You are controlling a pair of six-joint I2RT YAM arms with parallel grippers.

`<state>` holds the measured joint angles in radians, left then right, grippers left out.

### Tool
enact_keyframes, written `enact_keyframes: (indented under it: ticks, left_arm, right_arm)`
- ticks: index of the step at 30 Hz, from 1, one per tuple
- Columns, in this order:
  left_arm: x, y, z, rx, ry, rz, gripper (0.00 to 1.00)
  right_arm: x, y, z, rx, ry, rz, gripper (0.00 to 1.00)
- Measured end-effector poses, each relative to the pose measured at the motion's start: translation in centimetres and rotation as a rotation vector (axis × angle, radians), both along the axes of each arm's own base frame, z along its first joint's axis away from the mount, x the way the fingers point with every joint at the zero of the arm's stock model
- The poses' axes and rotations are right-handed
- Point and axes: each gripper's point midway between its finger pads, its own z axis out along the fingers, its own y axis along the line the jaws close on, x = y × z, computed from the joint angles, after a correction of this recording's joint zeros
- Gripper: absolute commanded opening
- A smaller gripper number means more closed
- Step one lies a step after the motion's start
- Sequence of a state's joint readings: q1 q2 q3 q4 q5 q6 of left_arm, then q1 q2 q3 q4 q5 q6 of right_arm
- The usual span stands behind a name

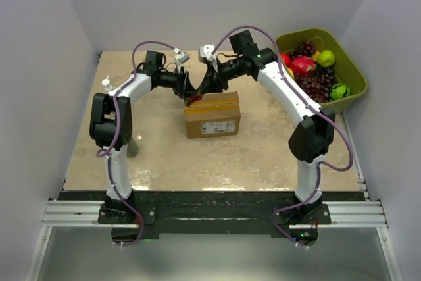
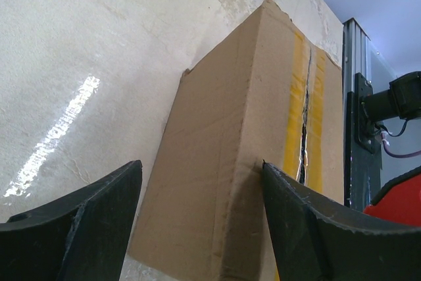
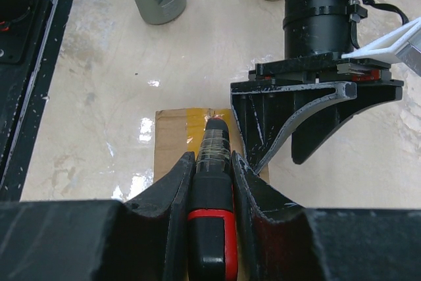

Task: Unpack the express box

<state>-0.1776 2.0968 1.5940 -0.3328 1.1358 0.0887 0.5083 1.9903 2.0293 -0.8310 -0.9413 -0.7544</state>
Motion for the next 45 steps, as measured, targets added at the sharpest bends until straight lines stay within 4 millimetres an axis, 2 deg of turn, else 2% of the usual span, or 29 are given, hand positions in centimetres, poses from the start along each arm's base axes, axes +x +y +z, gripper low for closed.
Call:
enact_keyframes:
  ticks: [24,36,45]
  left_arm:
    - [0.0,0.0,0.0,-0.001,0.0,-0.001,0.77]
    - [0.1,0.0,0.0,-0.001,0.0,-0.001,0.77]
    - [0.1,-0.1,-0.1,-0.003,0.002,-0.003,0.77]
  right_arm:
    - [0.0,0.1,0.3,0.008,0.007,-0.005,0.0]
    - [-0.1,0.2,1.3,0.025,-0.004,-0.013,0.0]
    - [-0.4,-0.2,0.8,-0.001,0.006,-0.014,0.0]
